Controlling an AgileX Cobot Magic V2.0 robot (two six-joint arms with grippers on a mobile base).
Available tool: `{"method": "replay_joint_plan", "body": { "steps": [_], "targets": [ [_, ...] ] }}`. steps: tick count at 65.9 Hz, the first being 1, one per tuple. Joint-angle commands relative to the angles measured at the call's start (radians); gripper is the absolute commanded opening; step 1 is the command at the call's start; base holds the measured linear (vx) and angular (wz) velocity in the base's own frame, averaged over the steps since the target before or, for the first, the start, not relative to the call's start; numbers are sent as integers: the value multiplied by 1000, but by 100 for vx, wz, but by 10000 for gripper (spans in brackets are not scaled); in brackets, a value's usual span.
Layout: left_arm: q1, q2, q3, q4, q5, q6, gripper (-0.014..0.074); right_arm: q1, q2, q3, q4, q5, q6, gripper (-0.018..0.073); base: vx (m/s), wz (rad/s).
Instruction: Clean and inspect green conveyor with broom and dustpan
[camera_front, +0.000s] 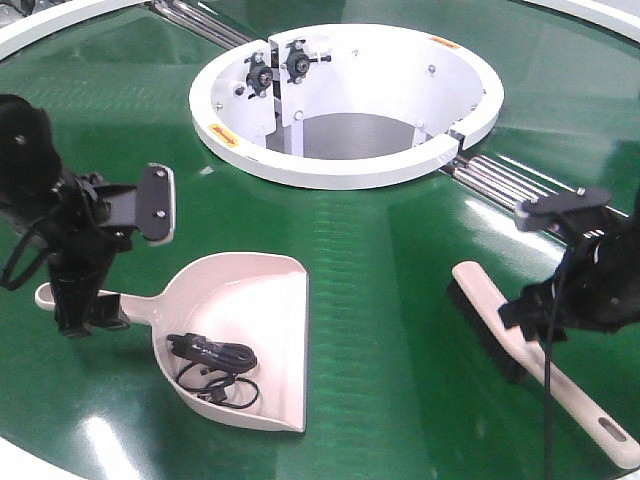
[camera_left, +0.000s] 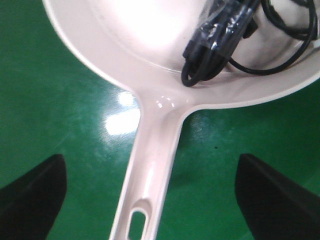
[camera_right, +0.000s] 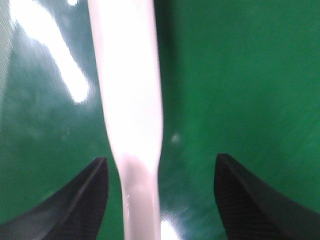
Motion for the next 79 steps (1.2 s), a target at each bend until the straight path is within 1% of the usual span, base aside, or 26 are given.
{"method": "replay_joint_plan", "body": {
  "steps": [1, 6, 12, 15, 22, 26, 34, 37, 38, 42, 43, 46, 49, 52, 60, 64, 68, 72, 76, 79],
  "targets": [
    [-8, -107, -30, -23, -12, -140, 609, 0, -73, -84, -24, -62, -5, 452, 0, 0],
    [-8, -156, -30, -24, -65, -238, 585, 0, -98, -136, -23, -72, -6, 452, 0, 0],
    [-8, -203, -30, 11, -158, -325, 554, 0, -126, -193, -7, -91, -6, 452, 0, 0],
    [-8, -226, -30, 28, -211, -344, 541, 0, -142, -218, -5, -106, -6, 452, 0, 0],
    [-8, -265, -30, 28, -323, -363, 514, 0, -200, -235, -5, -162, -10, 452, 0, 0],
    [-8, -286, -30, 21, -339, -398, 500, 0, -243, -235, 0, -190, -18, 452, 0, 0],
    [-8, -346, -30, 28, -342, -437, 484, 0, -336, -235, 25, -164, -50, 452, 0, 0],
    [-8, -373, -30, 37, -345, -490, 479, 0, -374, -229, 44, -165, -53, 452, 0, 0],
    [-8, -381, -30, 43, -349, -521, 477, 0, -388, -225, 48, -171, -53, 452, 0, 0],
    [-8, -424, -30, 72, -353, -635, 468, 0, -448, -191, 64, -213, -53, 452, 0, 0],
    [-8, -437, -30, 80, -353, -676, 463, 0, -462, -182, 64, -224, -53, 452, 0, 0],
    [-8, -469, -24, 97, -355, -767, 452, 0, -520, -136, 73, -266, -53, 452, 0, 0],
    [-8, -506, -3, 106, -369, -825, 442, 0, -567, -86, 72, -296, -53, 452, 0, 0],
    [-8, -545, 37, 103, -395, -846, 433, 0, -611, -28, 72, -319, -52, 452, 0, 0],
    [-8, -673, 189, 79, -506, -854, 419, 0, -750, 147, 76, -389, -51, 452, 0, 0],
    [-8, -764, 276, 57, -571, -912, 412, 0, -838, 217, 78, -414, -51, 452, 0, 0],
    [-8, -864, 365, 60, -628, -972, 412, 0, -938, 285, 80, -427, -51, 452, 0, 0],
    [-8, -962, 453, 74, -660, -981, 412, 0, -1040, 346, 86, -429, -51, 452, 0, 0],
    [-8, -1054, 533, 86, -671, -981, 412, 0, -1141, 406, 90, -444, -51, 452, 0, 0],
    [-8, -1116, 598, 84, -676, -998, 412, 0, -1210, 451, 97, -451, -51, 452, 0, 0]
  ]
}}
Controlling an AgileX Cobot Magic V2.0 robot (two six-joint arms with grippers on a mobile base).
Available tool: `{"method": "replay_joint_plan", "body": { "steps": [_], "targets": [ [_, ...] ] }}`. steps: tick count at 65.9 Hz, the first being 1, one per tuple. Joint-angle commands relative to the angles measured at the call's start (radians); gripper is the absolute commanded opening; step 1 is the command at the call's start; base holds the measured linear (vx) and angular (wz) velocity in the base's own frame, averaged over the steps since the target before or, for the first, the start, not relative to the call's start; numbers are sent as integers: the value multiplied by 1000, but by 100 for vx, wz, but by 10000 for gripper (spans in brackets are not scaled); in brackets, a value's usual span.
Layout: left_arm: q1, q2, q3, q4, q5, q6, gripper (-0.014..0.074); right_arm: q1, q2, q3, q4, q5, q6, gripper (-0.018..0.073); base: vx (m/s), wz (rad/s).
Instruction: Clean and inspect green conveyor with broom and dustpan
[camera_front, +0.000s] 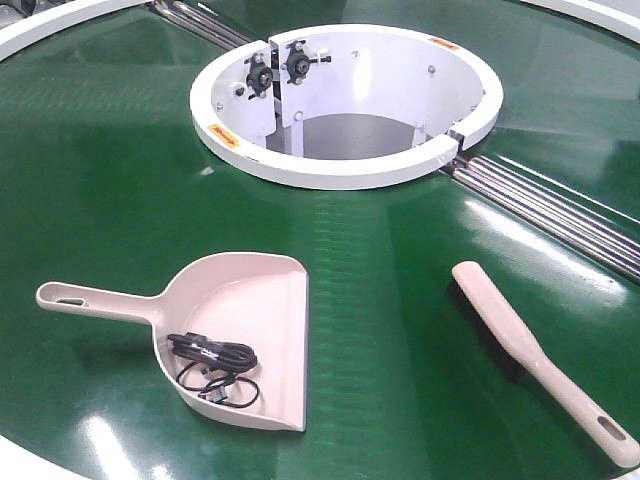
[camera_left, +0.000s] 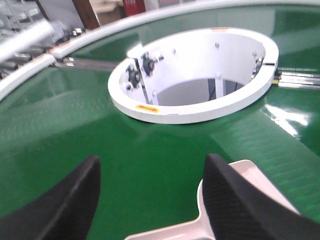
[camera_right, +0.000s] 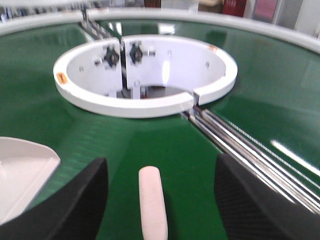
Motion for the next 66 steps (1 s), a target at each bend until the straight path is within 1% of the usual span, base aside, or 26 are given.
{"method": "replay_joint_plan", "body": {
  "steps": [1, 6, 12, 17, 23, 29, 33, 41, 44, 46, 50, 53, 56, 57, 59, 60, 61, 66],
  "targets": [
    [-8, -115, 76, 4, -92, -42, 412, 0, -116, 47, 14, -94, -6, 452, 0, 0],
    [-8, -224, 161, -4, -124, -92, 412, 0, -236, 117, 43, -91, -7, 452, 0, 0],
    [-8, -321, 270, 4, -168, -103, 412, 0, -351, 195, 39, -111, -7, 452, 0, 0],
    [-8, -363, 373, 18, -220, -103, 412, 0, -337, 254, 35, -134, -9, 452, 0, 0],
    [-8, -357, 475, 16, -293, -109, 412, 0, -301, 299, 33, -223, -10, 452, 0, 0],
    [-8, -333, 565, 16, -413, -112, 412, 0, -267, 324, 33, -262, -10, 452, 0, 0],
    [-8, -321, 589, 15, -453, -112, 412, 0, -244, 337, 40, -259, -9, 452, 0, 0],
    [-8, -315, 588, 15, -448, -112, 412, 0, -222, 344, 33, -247, -10, 451, 0, 0],
    [-8, -309, 588, 13, -445, -112, 400, 0, -222, 344, 33, -247, -10, 440, 0, 0],
    [-8, -303, 588, 13, -440, -112, 378, 0, -222, 344, 33, -248, -10, 428, 0, 0],
    [-8, -293, 588, 13, -425, -112, 304, 0, -222, 344, 37, -248, -10, 362, 0, 0],
    [-8, -288, 588, 13, -424, -112, 219, 0, -222, 344, 37, -248, -10, 266, 0, 0],
    [-8, -288, 587, 13, -427, -112, 114, 0, -222, 344, 36, -246, -10, 174, 0, 0],
    [-8, -288, 586, 13, -428, -112, 67, 0, -222, 344, 36, -245, -10, 125, 0, 0],
    [-8, -288, 585, 13, -428, -112, -9, 0, -222, 344, 36, -244, -11, 59, 0, 0],
    [-8, -287, 585, 14, -428, -111, -9, 0, -222, 344, 36, -242, -11, 10, 0, 0],
    [-8, -287, 585, 14, -428, -111, -9, 0, -222, 344, 36, -241, -11, -20, 0, 0],
    [-8, -286, 585, 6, -428, -112, -8, 0, -222, 344, 49, -236, -5, -12, 0, 0]
  ]
}}
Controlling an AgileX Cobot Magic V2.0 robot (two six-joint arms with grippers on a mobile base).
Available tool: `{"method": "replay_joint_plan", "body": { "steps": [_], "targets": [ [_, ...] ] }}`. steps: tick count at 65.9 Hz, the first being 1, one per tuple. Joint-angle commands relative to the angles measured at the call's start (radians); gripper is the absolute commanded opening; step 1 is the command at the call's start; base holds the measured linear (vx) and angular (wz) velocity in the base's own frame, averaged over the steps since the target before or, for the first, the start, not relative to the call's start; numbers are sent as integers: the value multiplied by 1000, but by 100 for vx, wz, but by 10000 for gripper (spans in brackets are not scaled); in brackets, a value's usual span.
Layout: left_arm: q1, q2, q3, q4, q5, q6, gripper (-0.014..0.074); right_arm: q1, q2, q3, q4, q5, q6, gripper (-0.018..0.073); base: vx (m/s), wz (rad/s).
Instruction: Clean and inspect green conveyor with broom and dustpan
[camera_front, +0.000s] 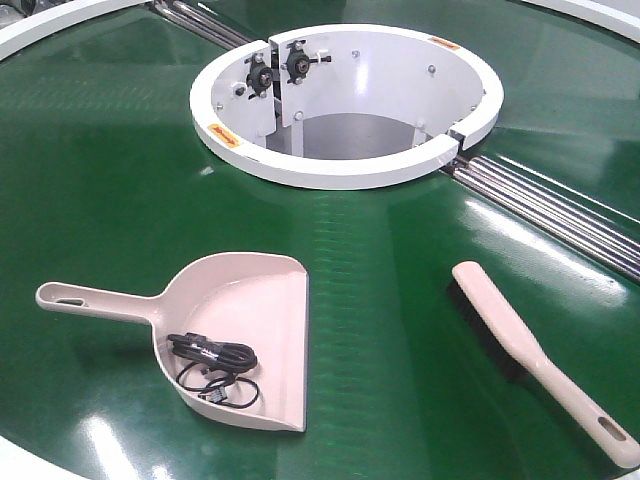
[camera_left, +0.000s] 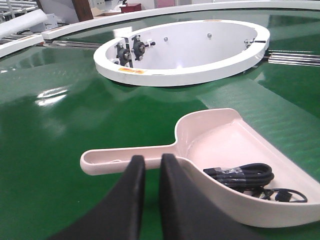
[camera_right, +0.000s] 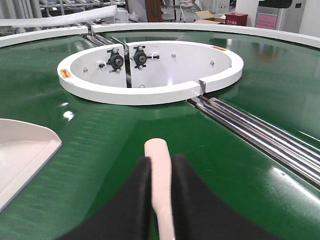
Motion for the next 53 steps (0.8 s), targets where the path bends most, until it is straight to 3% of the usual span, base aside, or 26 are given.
{"method": "replay_joint_plan", "body": {
  "steps": [1, 53],
  "targets": [
    [-8, 21, -29, -10, -68, -12, -8, 0, 19, -26, 19, -67, -3, -11, 0, 0],
    [-8, -18, 19, -25, -101, -12, -8, 0, 19, -26, 53, -74, -4, -10, 0, 0]
  ]
}}
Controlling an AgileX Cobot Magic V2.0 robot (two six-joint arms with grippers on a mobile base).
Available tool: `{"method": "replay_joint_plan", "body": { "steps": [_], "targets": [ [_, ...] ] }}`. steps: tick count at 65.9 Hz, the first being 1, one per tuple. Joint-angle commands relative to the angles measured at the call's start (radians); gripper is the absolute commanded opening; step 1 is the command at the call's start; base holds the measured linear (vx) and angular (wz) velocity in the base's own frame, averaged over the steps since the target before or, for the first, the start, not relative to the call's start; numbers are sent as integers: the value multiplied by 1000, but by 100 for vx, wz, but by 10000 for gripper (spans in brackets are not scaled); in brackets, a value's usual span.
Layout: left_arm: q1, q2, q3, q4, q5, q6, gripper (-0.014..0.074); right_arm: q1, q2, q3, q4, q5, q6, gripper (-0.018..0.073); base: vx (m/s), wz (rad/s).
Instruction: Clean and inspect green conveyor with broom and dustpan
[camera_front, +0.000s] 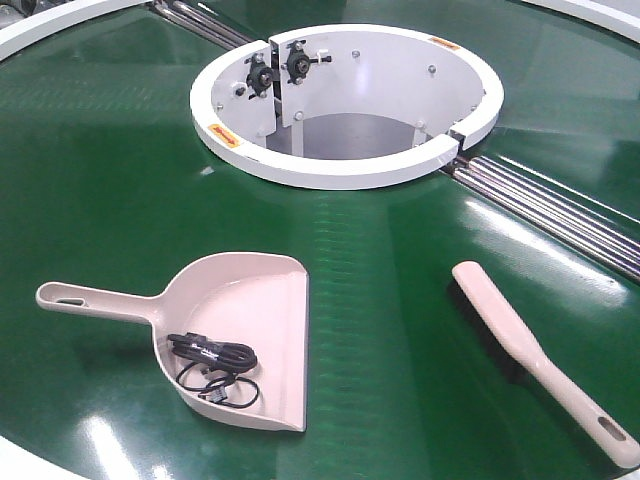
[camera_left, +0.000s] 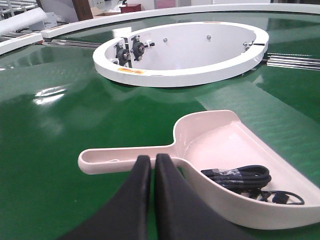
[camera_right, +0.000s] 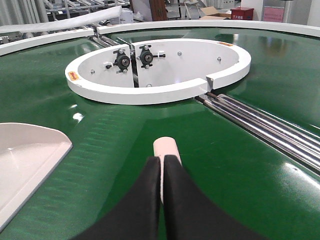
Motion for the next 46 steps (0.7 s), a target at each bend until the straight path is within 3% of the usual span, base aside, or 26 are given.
{"method": "replay_joint_plan", "body": {
  "steps": [1, 16, 20, 46],
  "targets": [
    [-8, -19, 14, -9, -93, -10, -8, 0, 19, -26, 3, -77, -4, -10, 0, 0],
    [65, -239, 180, -51, -192, -48, -8, 0, 19, -26, 3, -77, -4, -10, 0, 0],
    [83, -299, 179, -51, -153, -49, -8, 0, 19, -26, 3, -77, -4, -10, 0, 0],
    [84, -290, 179, -33, -150, -50, -8, 0, 19, -26, 1, -77, -4, -10, 0, 0]
  ]
}}
